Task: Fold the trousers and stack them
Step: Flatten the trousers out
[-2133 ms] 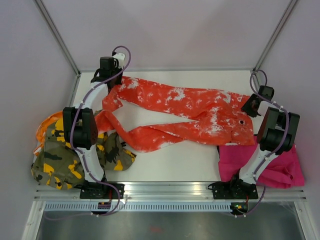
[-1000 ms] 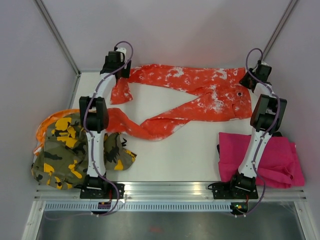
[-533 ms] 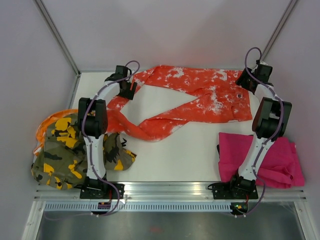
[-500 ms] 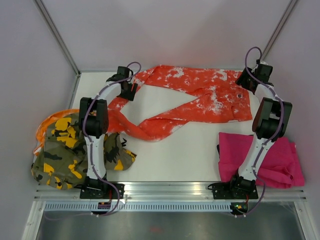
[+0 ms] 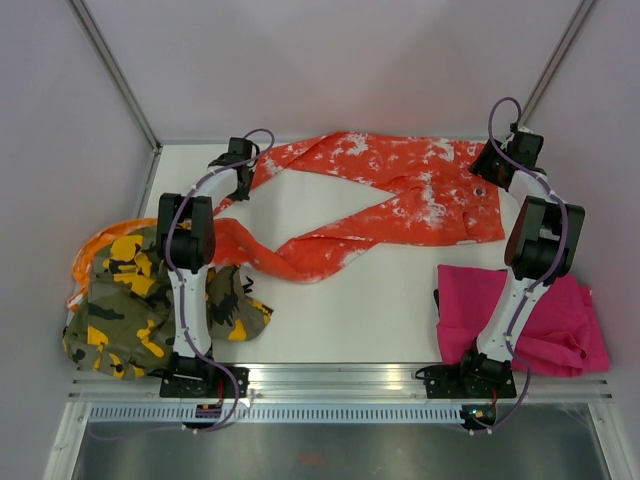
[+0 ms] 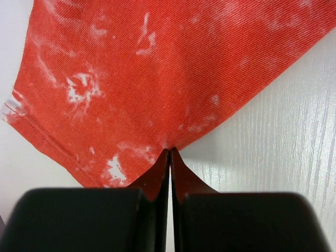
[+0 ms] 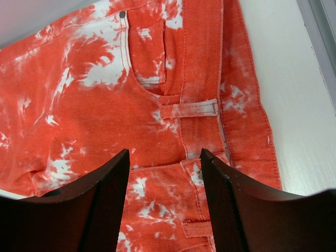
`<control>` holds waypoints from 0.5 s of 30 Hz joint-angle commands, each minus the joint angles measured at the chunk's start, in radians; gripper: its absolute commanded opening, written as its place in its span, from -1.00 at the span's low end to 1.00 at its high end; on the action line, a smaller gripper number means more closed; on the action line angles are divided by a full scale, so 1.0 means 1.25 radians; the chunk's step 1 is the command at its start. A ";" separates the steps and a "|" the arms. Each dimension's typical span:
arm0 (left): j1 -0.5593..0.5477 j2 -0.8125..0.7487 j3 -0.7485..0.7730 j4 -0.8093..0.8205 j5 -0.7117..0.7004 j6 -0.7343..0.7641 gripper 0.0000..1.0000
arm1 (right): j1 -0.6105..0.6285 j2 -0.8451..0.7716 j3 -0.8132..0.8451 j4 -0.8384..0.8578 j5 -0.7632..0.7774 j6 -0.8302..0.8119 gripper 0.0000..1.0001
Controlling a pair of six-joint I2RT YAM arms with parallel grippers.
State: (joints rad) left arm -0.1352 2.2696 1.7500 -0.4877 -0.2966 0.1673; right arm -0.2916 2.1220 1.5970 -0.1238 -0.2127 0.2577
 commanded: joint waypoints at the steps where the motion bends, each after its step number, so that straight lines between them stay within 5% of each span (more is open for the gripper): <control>1: 0.005 0.008 -0.008 0.000 0.006 0.020 -0.95 | 0.003 -0.024 -0.003 0.014 -0.007 -0.005 0.25; 5: 0.010 -0.097 0.064 -0.049 0.025 0.000 -0.95 | 0.004 -0.033 -0.007 0.014 -0.014 -0.007 0.25; 11: 0.068 -0.080 0.537 -0.304 0.095 -0.212 -0.95 | 0.019 -0.038 -0.017 0.014 -0.018 -0.022 0.24; 15: 0.126 -0.134 0.513 -0.302 0.248 -0.358 -0.95 | 0.034 -0.034 -0.025 0.014 0.002 -0.026 0.24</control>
State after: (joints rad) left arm -0.0372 2.1662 2.3810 -0.7719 -0.1215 -0.0803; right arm -0.2695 2.1216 1.5757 -0.1276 -0.2115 0.2474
